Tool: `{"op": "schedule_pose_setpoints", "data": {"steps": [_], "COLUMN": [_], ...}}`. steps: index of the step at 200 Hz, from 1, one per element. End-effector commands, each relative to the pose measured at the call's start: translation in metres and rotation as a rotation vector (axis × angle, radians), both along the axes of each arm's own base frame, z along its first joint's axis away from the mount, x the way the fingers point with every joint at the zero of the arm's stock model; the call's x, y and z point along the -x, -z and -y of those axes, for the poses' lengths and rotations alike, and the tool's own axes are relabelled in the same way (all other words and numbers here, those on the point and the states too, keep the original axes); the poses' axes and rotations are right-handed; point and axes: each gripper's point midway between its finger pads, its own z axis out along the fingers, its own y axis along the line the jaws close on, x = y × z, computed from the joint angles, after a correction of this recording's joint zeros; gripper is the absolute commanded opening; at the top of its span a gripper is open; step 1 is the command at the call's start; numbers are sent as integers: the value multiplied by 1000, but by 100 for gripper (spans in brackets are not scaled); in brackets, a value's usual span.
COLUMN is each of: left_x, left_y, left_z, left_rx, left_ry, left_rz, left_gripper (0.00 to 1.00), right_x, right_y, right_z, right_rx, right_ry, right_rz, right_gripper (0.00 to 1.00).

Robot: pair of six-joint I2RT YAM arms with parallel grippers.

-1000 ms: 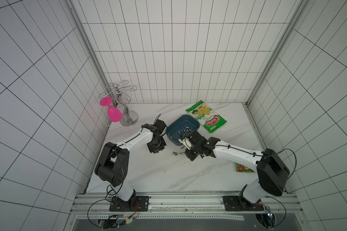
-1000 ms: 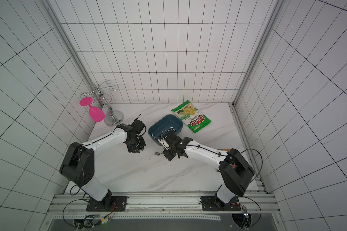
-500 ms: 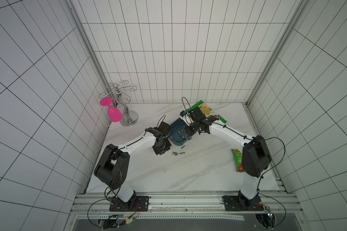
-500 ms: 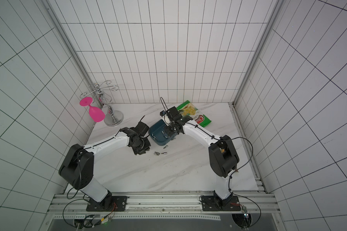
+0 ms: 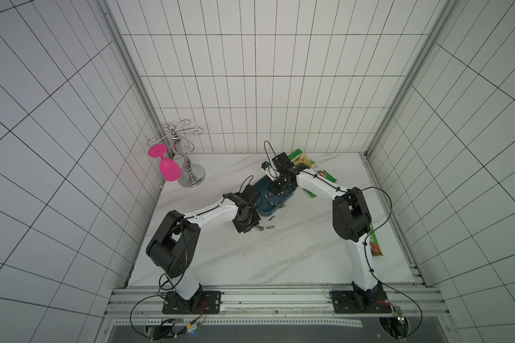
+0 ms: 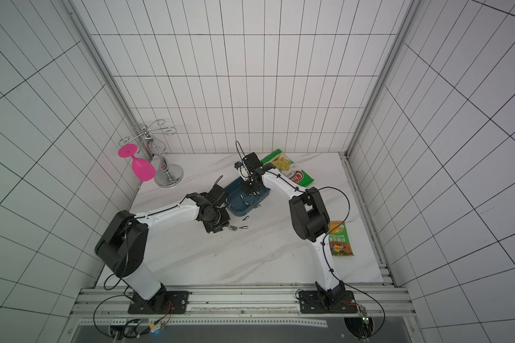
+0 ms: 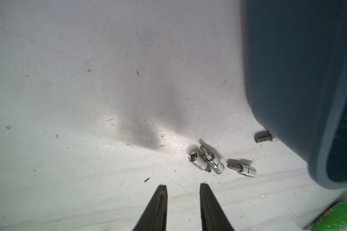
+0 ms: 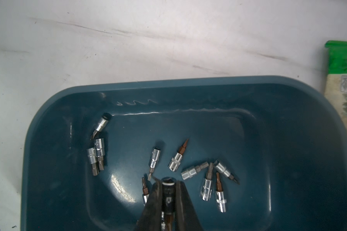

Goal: Put the bit on the desktop into the storage box
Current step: Place the screwdriver bit in the storage box.

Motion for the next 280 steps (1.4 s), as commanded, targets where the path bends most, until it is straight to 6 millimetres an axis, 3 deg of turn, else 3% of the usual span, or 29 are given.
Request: {"op": "schedule_pose_setpoints", "data": {"steps": [1,87,221,280], "left_x": [-2,-9,-5,1], "left_y": [5,14,28,31], "left_z": [8,20,24,23], "left_rx": [10,1,-30,-52], "left_ry": [7,24,47,57], "left_rz": [3,-3,-28,-44], "left_gripper": [32,32,32,29], "right_x": [0,3,10,11], "right_y": [14,39,51,51], "right_z": [3,9,12,11], "right_rx": [25,70,106,104], "right_ry": [-10,25,17,13], "right_rz": [-59,-134,-197,-202], "right_gripper": [0,0,0,6]}}
